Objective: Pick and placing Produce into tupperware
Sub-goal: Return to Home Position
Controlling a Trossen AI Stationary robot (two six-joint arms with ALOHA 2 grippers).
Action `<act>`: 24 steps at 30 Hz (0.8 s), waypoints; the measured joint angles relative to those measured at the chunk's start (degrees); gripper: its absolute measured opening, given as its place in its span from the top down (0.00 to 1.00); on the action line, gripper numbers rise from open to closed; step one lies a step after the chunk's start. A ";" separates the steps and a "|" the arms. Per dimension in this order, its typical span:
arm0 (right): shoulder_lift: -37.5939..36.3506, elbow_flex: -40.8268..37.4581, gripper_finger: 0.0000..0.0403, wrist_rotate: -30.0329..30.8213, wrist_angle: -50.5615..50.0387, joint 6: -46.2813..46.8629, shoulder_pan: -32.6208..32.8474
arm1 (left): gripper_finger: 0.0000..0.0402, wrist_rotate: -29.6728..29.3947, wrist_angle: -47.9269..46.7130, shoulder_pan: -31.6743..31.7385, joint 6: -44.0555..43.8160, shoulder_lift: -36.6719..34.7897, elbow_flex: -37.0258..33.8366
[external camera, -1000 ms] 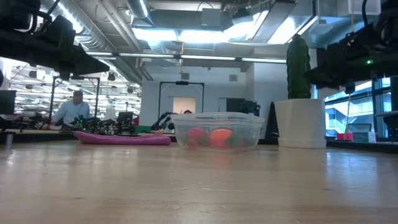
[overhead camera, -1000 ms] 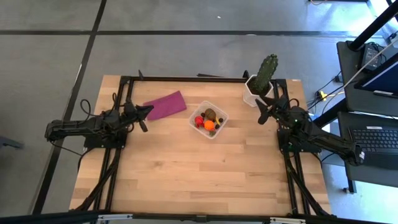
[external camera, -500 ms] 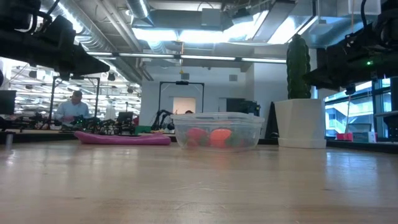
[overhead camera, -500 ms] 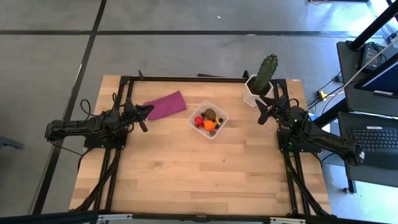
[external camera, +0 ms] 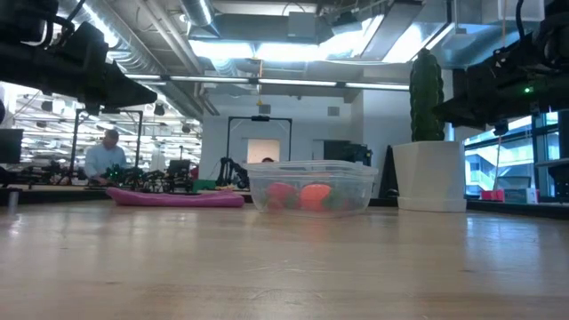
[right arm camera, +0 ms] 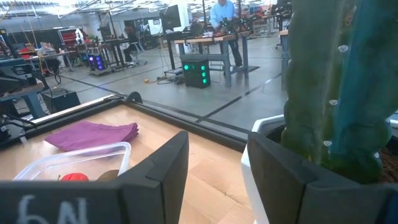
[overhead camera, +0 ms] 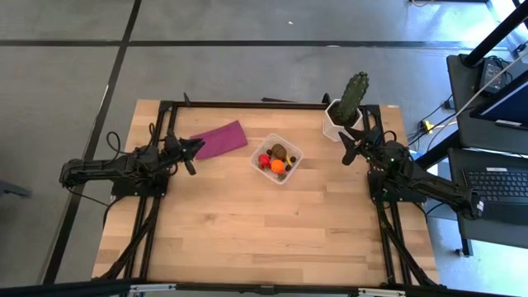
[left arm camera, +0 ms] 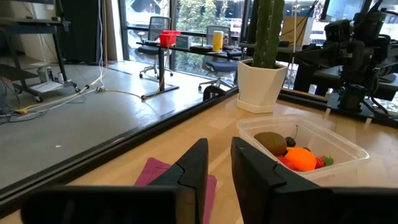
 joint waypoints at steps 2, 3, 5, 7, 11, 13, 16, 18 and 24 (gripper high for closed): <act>0.00 0.00 0.58 0.00 0.02 0.02 0.00 | 0.83 0.00 0.00 0.00 0.00 0.00 0.00; 0.00 0.00 0.58 0.00 0.02 0.00 0.00 | 0.83 0.00 0.00 0.00 0.00 0.00 0.00; 0.00 0.00 0.58 0.00 0.02 0.02 0.00 | 0.82 0.00 0.00 0.00 0.00 0.00 0.00; 0.00 0.02 0.58 0.00 0.02 0.02 0.00 | 0.81 0.00 -0.01 0.00 0.00 0.00 0.00; 0.00 0.02 0.58 0.00 0.02 0.02 0.00 | 0.79 0.00 0.00 0.00 0.00 0.00 0.00; 0.00 0.01 0.58 0.01 0.02 0.02 0.00 | 0.79 0.00 -0.02 0.00 0.00 0.00 0.00; 0.00 0.01 0.58 0.01 0.03 0.02 0.00 | 0.77 0.00 -0.01 0.00 0.01 0.00 0.00; 0.00 0.00 0.58 0.01 0.02 0.02 0.00 | 0.77 0.00 -0.02 0.00 0.01 0.00 0.00; 0.00 0.01 0.58 0.01 0.03 0.02 0.00 | 0.74 0.00 -0.02 0.00 0.00 0.00 0.00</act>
